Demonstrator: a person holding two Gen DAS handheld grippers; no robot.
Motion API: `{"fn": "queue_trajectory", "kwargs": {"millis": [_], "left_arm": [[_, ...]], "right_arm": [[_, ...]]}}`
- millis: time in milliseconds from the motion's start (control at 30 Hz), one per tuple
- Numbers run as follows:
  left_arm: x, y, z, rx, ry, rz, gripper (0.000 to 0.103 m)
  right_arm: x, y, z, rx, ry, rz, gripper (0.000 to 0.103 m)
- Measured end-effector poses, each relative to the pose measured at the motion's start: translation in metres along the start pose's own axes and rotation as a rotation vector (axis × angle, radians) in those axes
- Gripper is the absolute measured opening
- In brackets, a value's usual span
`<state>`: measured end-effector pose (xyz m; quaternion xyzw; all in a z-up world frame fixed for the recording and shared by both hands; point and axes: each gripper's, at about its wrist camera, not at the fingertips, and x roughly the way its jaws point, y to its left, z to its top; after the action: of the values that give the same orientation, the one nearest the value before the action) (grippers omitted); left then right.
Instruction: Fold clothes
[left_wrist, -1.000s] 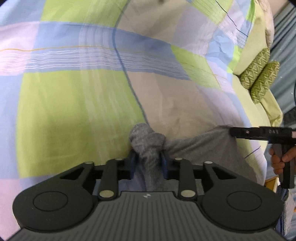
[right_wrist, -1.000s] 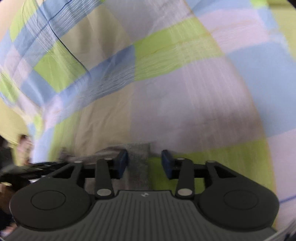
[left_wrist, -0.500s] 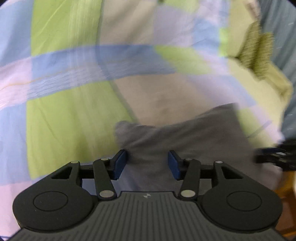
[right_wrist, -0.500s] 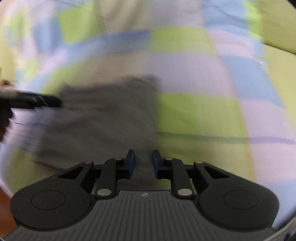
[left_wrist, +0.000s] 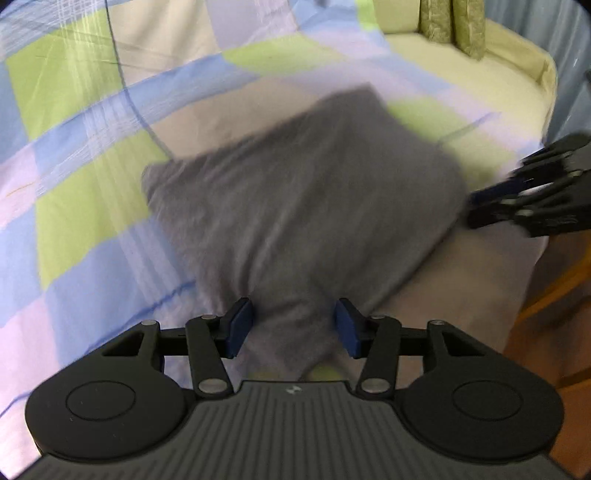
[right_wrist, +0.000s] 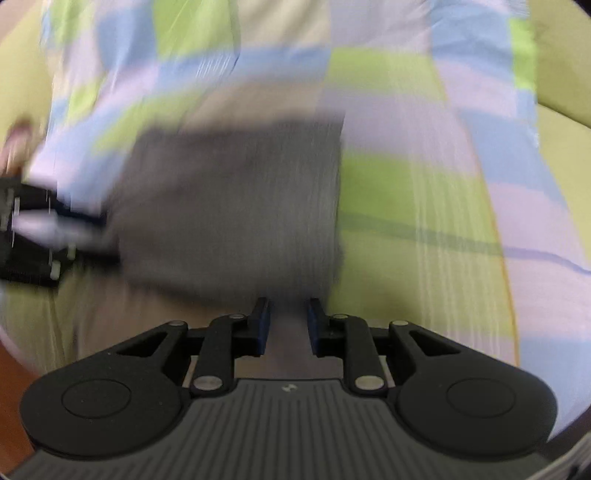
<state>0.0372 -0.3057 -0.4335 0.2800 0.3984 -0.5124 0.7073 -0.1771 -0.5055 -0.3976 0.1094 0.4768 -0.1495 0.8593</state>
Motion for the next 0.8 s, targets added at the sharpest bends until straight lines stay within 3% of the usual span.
{"fn": "queue_trajectory", "kwargs": {"millis": [67,133,200,233,333,367,500,667,800], "left_arm": [[-0.005,0.000,-0.006,-0.016,-0.003,0.026,0.055],[-0.018,0.003,0.001,-0.079,-0.073,0.027,0.056],[-0.020,0.002,0.003,-0.112,-0.084,0.017,0.059],[-0.014,0.000,0.003,-0.135,-0.065,0.019,0.059],[0.007,-0.002,-0.002,-0.232,0.054,0.075,0.060],[0.006,-0.002,-0.002,-0.253,0.062,0.084,0.061],[-0.009,-0.008,-0.001,-0.402,0.153,0.143,0.061],[-0.036,-0.017,0.004,-0.514,0.226,0.195,0.061],[-0.049,-0.021,0.014,-0.522,0.228,0.209,0.064]], "right_arm": [[-0.014,0.001,0.000,-0.005,-0.078,0.002,0.018],[-0.020,0.000,0.006,0.010,-0.137,0.021,0.018],[-0.016,-0.002,0.019,0.012,-0.204,0.054,0.018],[-0.007,-0.002,0.023,0.000,-0.214,0.064,0.018],[0.018,-0.002,0.021,-0.018,-0.138,0.081,0.016],[0.024,0.000,0.011,-0.047,-0.105,0.079,0.016],[-0.003,0.000,-0.011,-0.048,-0.087,0.069,0.017],[-0.048,-0.006,-0.012,0.046,-0.159,0.046,0.021],[-0.073,-0.006,0.000,0.075,-0.223,0.038,0.025]]}}
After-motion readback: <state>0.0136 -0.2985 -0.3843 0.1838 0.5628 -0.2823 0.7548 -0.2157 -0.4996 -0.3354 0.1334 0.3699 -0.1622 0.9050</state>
